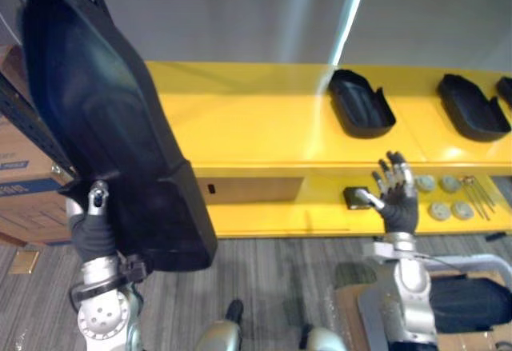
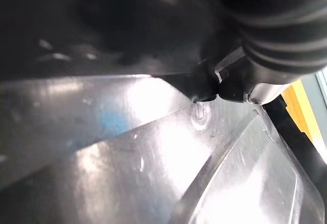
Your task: Walk over and take plastic housings, then place them on the shelf
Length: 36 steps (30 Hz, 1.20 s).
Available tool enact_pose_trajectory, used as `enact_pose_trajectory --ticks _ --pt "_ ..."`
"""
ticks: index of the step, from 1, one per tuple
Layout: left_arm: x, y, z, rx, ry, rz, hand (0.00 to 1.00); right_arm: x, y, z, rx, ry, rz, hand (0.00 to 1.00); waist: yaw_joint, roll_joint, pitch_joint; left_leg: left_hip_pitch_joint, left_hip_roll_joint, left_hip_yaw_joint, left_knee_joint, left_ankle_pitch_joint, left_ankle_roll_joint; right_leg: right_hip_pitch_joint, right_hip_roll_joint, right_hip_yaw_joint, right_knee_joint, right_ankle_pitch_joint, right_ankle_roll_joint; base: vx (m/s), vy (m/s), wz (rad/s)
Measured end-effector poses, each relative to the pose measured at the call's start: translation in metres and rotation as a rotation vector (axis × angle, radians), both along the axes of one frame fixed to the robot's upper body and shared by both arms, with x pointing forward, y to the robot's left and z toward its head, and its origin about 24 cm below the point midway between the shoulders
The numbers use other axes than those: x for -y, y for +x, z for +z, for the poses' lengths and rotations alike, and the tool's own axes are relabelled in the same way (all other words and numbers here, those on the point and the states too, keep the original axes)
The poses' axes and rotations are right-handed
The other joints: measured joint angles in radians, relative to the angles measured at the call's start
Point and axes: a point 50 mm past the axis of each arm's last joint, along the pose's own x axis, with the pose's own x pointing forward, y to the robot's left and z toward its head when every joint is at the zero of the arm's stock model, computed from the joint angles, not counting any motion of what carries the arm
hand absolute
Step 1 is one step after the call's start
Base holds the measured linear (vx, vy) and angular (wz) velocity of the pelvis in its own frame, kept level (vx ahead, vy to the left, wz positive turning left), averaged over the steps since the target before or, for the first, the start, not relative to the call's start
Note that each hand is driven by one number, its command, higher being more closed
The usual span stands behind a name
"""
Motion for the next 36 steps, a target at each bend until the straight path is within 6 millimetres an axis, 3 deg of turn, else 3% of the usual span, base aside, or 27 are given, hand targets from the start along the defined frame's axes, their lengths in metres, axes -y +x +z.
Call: enact_pose_trajectory --ticks 2,4,7,10,11,13,14,19,23,25,29,33,36 --pt "0.000 -0.001 0.001 0.002 0.005 0.000 1.00 0.005 -0.002 0.006 0.021 -0.003 -0.001 0.00 0.003 0.019 -0.013 0.007 0.025 0.026 0.005 -0.032 -0.049 0.023 0.004 -0.046 0.003 0.051 0.008 0.17 -0.205 0.75" --pt "-0.001 -0.001 0.000 -0.021 -0.001 0.013 1.00 0.005 -0.002 0.012 0.048 -0.004 0.033 0.00 0.028 0.034 -0.056 0.033 0.054 0.009 -0.046 -0.016 -0.077 0.053 0.024 -0.090 -0.002 0.050 0.001 0.23 -0.188 0.38" --pt "0.002 -0.002 0.002 -0.027 0.003 0.012 1.00 -0.006 0.004 0.026 0.100 -0.004 0.104 0.00 0.037 0.051 -0.079 0.047 0.082 0.017 -0.090 0.002 -0.093 0.084 0.044 -0.132 -0.027 0.052 -0.002 0.22 -0.133 0.43" --pt "0.005 -0.002 -0.003 -0.065 -0.024 0.009 1.00 -0.011 0.003 0.022 0.074 0.005 0.134 0.00 0.038 0.037 -0.102 0.053 0.093 0.088 -0.130 0.020 -0.080 0.109 0.041 -0.168 -0.047 0.050 -0.005 0.11 -0.037 0.43" --pt "0.009 0.000 -0.006 -0.090 -0.026 -0.016 1.00 -0.011 0.001 0.015 0.043 0.040 0.131 0.00 0.029 0.027 -0.106 0.051 0.110 0.182 -0.129 0.014 -0.047 0.124 0.031 -0.200 -0.049 0.050 -0.005 0.11 -0.003 0.65" --pt "0.018 0.005 -0.012 -0.132 -0.022 -0.077 1.00 -0.011 -0.007 0.003 -0.006 0.073 0.110 0.00 0.002 0.016 -0.114 0.052 0.142 0.327 -0.118 0.026 -0.038 0.155 0.016 -0.244 -0.049 0.050 -0.005 0.11 0.045 0.85" --pt "0.024 0.009 -0.018 -0.168 -0.014 -0.123 1.00 -0.011 -0.011 -0.004 -0.034 0.089 0.101 0.00 0.000 0.011 -0.125 0.056 0.132 0.346 -0.126 0.046 -0.058 0.157 0.002 -0.253 -0.040 0.050 -0.005 0.16 0.113 0.70" --pt "0.023 0.033 -0.036 -0.323 0.062 -0.163 1.00 -0.018 -0.014 -0.010 -0.066 0.096 -0.078 0.00 -0.002 -0.007 -0.133 0.102 0.103 0.369 -0.161 0.056 -0.047 0.158 -0.031 -0.234 -0.012 0.050 -0.005 0.06 0.087 0.03" --pt "0.012 0.039 -0.043 -0.391 0.062 -0.125 1.00 0.007 -0.031 -0.014 -0.082 0.101 -0.397 0.00 -0.030 -0.005 -0.134 0.145 0.101 0.441 -0.209 0.060 -0.051 0.164 -0.034 -0.176 -0.045 0.050 -0.005 -0.02 0.018 -0.52" --pt "0.008 0.044 -0.043 -0.390 0.020 -0.121 1.00 0.026 -0.052 -0.022 -0.102 0.122 -0.572 0.00 -0.055 0.000 -0.137 0.163 0.102 0.500 -0.235 0.053 -0.045 0.163 -0.034 -0.141 -0.084 0.053 0.000 -0.05 0.009 -0.56" --pt "-0.003 0.052 -0.035 -0.377 0.038 -0.093 1.00 0.033 -0.079 -0.037 -0.177 0.106 -0.646 0.00 -0.102 0.014 -0.143 0.195 0.107 0.549 -0.258 0.052 -0.049 0.155 -0.029 -0.100 -0.086 0.056 0.004 0.00 0.011 -0.40" --pt "-0.007 0.062 -0.019 -0.325 0.069 -0.099 1.00 0.024 -0.092 -0.058 -0.313 0.047 -0.597 0.00 -0.112 0.031 -0.149 0.212 0.109 0.572 -0.274 0.056 -0.049 0.150 -0.025 -0.079 -0.085 0.067 0.007 0.02 0.019 -0.15" --pt "-0.017 0.073 -0.011 -0.333 0.089 -0.090 1.00 0.007 -0.096 -0.105 -0.562 0.021 -0.433 0.00 -0.112 0.036 -0.152 0.213 0.111 0.576 -0.274 0.056 -0.048 0.149 -0.024 -0.076 -0.085 0.075 0.005 0.00 0.005 -0.01"
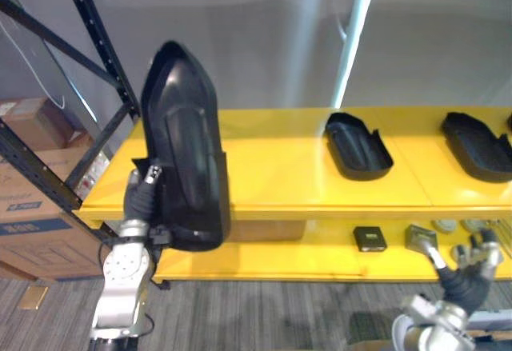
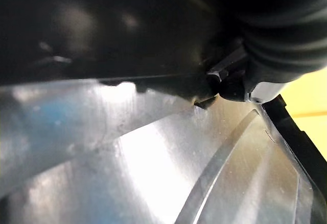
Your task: Walk over and take plastic housings, then place them on the shelf
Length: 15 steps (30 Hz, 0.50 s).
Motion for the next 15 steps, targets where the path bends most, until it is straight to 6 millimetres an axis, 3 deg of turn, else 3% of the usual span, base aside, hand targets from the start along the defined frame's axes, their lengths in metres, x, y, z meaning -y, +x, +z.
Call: enact_pose_trajectory --ticks 2,4,5,8,11,15 --pt "-0.014 0.008 -0.003 -0.063 0.013 0.039 1.00 -0.023 -0.010 -0.043 -0.218 0.110 0.212 0.00 0.001 0.004 -0.001 0.003 0.000 0.004 0.000 0.000 -0.001 0.000 0.001 0.007 0.000 0.005 0.000 0.00 0.022 -0.05" --pt "-0.019 0.013 -0.009 -0.109 0.008 0.045 1.00 -0.035 -0.020 -0.062 -0.328 0.165 0.333 0.00 0.001 0.009 -0.004 0.003 0.001 0.004 0.000 0.000 -0.001 -0.001 0.002 0.007 -0.001 0.011 -0.004 0.00 0.000 0.00" --pt "-0.025 0.019 -0.018 -0.168 0.007 0.063 1.00 -0.050 -0.035 -0.082 -0.459 0.237 0.493 0.00 0.001 0.023 -0.008 0.002 0.006 0.004 -0.001 -0.002 0.001 -0.003 0.008 0.011 -0.003 0.027 -0.007 0.00 0.030 -0.03" --pt "-0.043 0.039 -0.027 -0.275 0.032 0.097 1.00 -0.065 -0.058 -0.107 -0.643 0.290 0.693 0.00 0.005 0.019 -0.013 -0.006 0.006 0.009 -0.001 -0.009 -0.006 -0.012 0.008 0.015 -0.010 0.032 -0.003 0.00 0.031 -0.05" --pt "-0.046 0.058 -0.027 -0.335 0.066 0.090 1.00 -0.057 -0.066 -0.119 -0.735 0.294 0.711 0.00 0.003 0.007 -0.020 -0.011 0.006 0.011 -0.001 -0.007 -0.008 -0.014 0.009 0.019 -0.020 0.035 -0.002 -0.01 0.010 -0.04" --pt "-0.034 0.085 -0.003 -0.300 0.090 0.052 1.00 -0.045 -0.073 -0.132 -0.795 0.385 0.578 0.00 -0.005 -0.009 -0.020 -0.069 0.007 0.013 -0.001 0.022 -0.006 -0.075 0.013 0.045 -0.019 0.036 -0.002 0.00 0.004 -0.01"
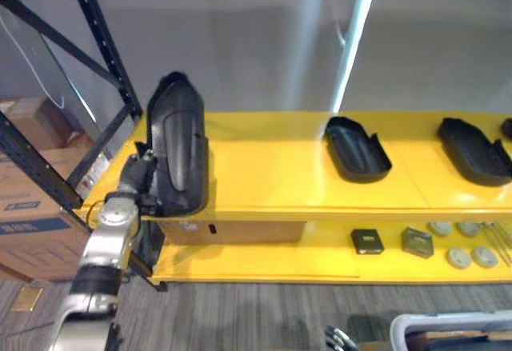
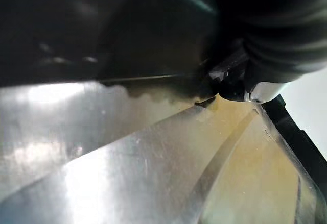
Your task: Walk over and take plastic housings, then place them on the shelf
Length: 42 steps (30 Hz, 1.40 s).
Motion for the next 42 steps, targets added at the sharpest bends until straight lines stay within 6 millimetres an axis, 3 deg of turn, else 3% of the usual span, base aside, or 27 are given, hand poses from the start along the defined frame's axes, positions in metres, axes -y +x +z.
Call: enact_pose_trajectory --ticks 4,11,16,22,27,34,42 --pt "0.006 0.012 0.015 0.036 -0.023 0.000 1.00 0.010 -0.001 -0.003 -0.008 -0.034 -0.073 0.00 -0.021 0.016 0.037 -0.019 -0.001 0.003 0.005 0.022 0.000 -0.033 0.002 0.025 0.004 0.000 0.000 0.00 0.010 -0.07" --pt "0.025 0.027 0.042 0.112 -0.064 -0.062 1.00 0.022 0.003 -0.004 -0.001 -0.077 -0.161 0.00 -0.025 0.028 0.082 -0.041 0.014 0.006 0.000 0.034 -0.004 -0.061 0.021 0.053 0.002 0.000 -0.001 -0.04 -0.005 -0.05" --pt "0.027 0.029 0.045 0.117 -0.064 -0.023 1.00 0.023 0.004 -0.005 -0.002 -0.090 -0.211 0.00 -0.044 0.020 0.113 -0.042 0.017 0.028 -0.001 0.041 -0.002 -0.070 0.026 0.079 -0.002 0.000 0.000 -0.03 0.006 -0.10" --pt "0.044 0.041 0.050 0.121 -0.100 0.072 1.00 0.020 0.011 -0.005 0.009 -0.077 -0.274 0.00 -0.051 0.000 0.163 -0.085 0.030 0.052 0.000 0.057 0.000 -0.129 0.039 0.107 -0.002 0.020 -0.001 -0.03 0.004 -0.12" --pt "0.039 0.048 0.061 0.136 -0.114 0.174 1.00 0.023 0.016 -0.006 0.010 -0.079 -0.313 0.00 -0.069 -0.028 0.240 -0.117 0.034 0.076 0.005 0.073 0.003 -0.176 0.054 0.135 -0.004 0.044 -0.002 0.00 0.001 -0.15" --pt "0.020 0.050 0.115 0.312 -0.154 0.211 1.00 0.047 0.003 -0.007 -0.011 -0.123 -0.554 0.00 -0.071 -0.033 0.292 -0.149 0.035 0.084 0.005 0.076 0.004 -0.221 0.060 0.154 0.004 0.048 -0.002 0.03 -0.005 -0.06" --pt "0.016 0.049 0.139 0.368 -0.123 0.218 1.00 0.048 0.014 -0.001 0.041 -0.109 -0.544 0.00 -0.063 -0.033 0.336 -0.177 0.032 0.082 0.005 0.076 0.005 -0.247 0.056 0.154 0.006 0.048 -0.002 0.03 0.001 0.02"
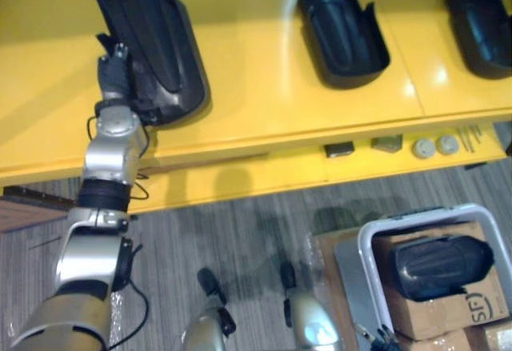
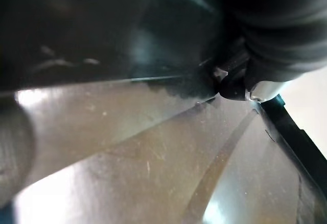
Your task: Walk over and take plastic housings, then place them on the shelf
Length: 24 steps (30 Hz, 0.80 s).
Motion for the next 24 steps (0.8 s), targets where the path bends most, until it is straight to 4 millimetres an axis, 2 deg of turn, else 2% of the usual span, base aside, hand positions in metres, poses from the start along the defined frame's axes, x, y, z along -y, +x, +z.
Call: enact_pose_trajectory --ticks 2,7,13,24 --pt "-0.005 -0.002 0.013 0.012 0.052 0.023 1.00 -0.003 0.001 0.000 0.001 0.007 0.016 0.00 0.001 0.002 0.010 -0.003 0.000 0.000 0.000 0.001 0.000 -0.005 -0.001 0.000 0.003 0.000 0.000 0.06 0.001 0.00" --pt "-0.014 -0.004 0.028 -0.007 0.145 0.054 1.00 -0.004 0.001 -0.001 -0.002 0.011 0.019 0.00 0.001 0.005 0.011 0.001 0.000 0.002 0.001 0.001 0.000 -0.005 -0.001 0.002 0.008 0.000 0.000 0.06 -0.003 0.00" --pt "-0.031 -0.006 0.025 -0.121 0.281 0.091 1.00 -0.007 0.002 -0.001 -0.009 0.021 0.035 0.00 0.002 0.009 0.014 0.010 0.002 0.006 0.001 0.000 0.000 -0.005 -0.002 0.007 0.018 0.000 0.000 0.03 -0.001 -0.02" --pt "-0.032 -0.006 0.023 -0.147 0.277 0.070 1.00 -0.005 0.003 0.000 -0.005 0.015 0.042 0.00 0.009 0.021 0.031 -0.008 0.002 0.014 0.000 0.006 0.003 -0.025 -0.003 0.006 0.021 -0.001 0.000 0.00 -0.001 -0.01"
